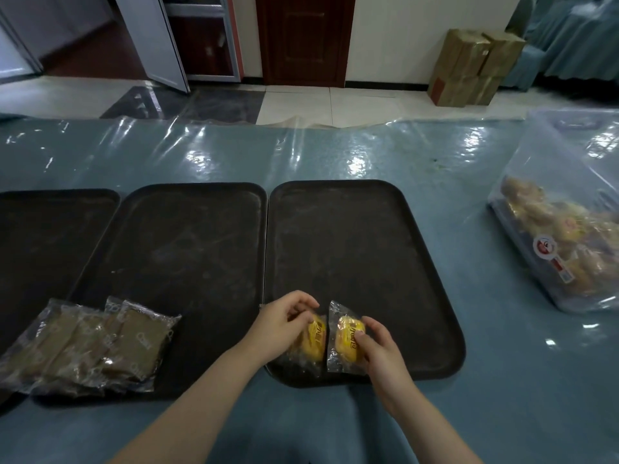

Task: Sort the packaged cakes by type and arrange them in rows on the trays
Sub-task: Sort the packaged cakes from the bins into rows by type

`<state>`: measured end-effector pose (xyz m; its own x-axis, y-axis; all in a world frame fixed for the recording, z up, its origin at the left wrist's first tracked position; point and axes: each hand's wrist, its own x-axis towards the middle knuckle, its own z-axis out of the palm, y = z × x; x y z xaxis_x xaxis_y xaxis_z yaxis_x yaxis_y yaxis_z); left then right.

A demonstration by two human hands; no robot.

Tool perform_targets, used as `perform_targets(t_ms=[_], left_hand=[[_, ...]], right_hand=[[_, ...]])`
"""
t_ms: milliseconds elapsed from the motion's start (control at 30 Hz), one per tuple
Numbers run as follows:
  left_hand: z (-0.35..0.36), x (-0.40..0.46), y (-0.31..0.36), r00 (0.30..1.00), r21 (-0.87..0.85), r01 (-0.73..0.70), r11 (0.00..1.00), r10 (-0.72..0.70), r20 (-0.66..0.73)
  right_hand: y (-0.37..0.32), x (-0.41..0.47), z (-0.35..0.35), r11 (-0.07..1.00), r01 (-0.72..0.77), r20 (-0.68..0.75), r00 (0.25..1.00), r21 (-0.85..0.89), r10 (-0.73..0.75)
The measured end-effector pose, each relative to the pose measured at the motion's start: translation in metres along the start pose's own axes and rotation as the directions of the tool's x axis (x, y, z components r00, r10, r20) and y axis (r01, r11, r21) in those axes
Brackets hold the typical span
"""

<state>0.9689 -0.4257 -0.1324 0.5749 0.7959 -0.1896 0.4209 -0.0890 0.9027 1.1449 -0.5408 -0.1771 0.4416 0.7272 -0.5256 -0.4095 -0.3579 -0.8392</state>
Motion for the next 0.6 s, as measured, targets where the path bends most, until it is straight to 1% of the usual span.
perform_targets(t_ms=[67, 133, 267, 333, 400, 433, 500, 533, 567, 600], left_hand=[[0.004, 0.003, -0.006, 0.999, -0.025, 0.038, 0.999, -0.038, 0.011], [0.006, 0.002, -0.011, 0.998, -0.012, 0.052, 0.999, -0.052, 0.021], [0.010, -0.002, -0.022, 0.999, 0.013, 0.022, 1.000, -0.022, 0.024], [0.012, -0.004, -0.027, 0.999, 0.026, 0.009, 1.000, -0.010, 0.037], [0.015, -0.007, -0.030, 0.998, 0.053, -0.039, 0.998, 0.037, 0.055], [0.016, -0.008, -0.031, 0.995, 0.093, -0.085, 0.992, 0.080, 0.052], [0.017, -0.007, -0.034, 0.984, 0.232, -0.174, 0.957, 0.176, 0.012], [0.016, -0.006, -0.036, 0.980, 0.301, -0.183, 0.936, 0.198, -0.021], [0.014, -0.004, -0.039, 0.980, 0.358, -0.162, 0.919, 0.193, -0.051], [0.011, -0.002, -0.042, 0.985, 0.404, -0.116, 0.907, 0.158, -0.070]], right_hand=[[0.009, 0.008, 0.002, 0.996, -0.006, -0.010, 1.000, -0.090, 0.005], [0.015, 0.015, 0.007, 0.987, -0.006, -0.019, 1.000, -0.162, 0.003], [0.024, 0.022, 0.019, 0.979, -0.020, -0.030, 0.999, -0.204, 0.014], [0.025, 0.022, 0.023, 0.948, 0.028, -0.056, 0.997, -0.318, -0.049], [0.026, 0.020, 0.025, 0.895, 0.095, -0.073, 0.987, -0.435, -0.140], [0.027, 0.019, 0.027, 0.879, 0.121, -0.078, 0.981, -0.461, -0.176], [0.028, 0.015, 0.030, 0.863, 0.170, -0.081, 0.969, -0.475, -0.235], [0.028, 0.013, 0.031, 0.860, 0.190, -0.076, 0.964, -0.475, -0.255], [0.029, 0.011, 0.033, 0.853, 0.209, -0.063, 0.961, -0.478, -0.271], [0.030, 0.009, 0.034, 0.839, 0.228, -0.041, 0.958, -0.495, -0.285]])
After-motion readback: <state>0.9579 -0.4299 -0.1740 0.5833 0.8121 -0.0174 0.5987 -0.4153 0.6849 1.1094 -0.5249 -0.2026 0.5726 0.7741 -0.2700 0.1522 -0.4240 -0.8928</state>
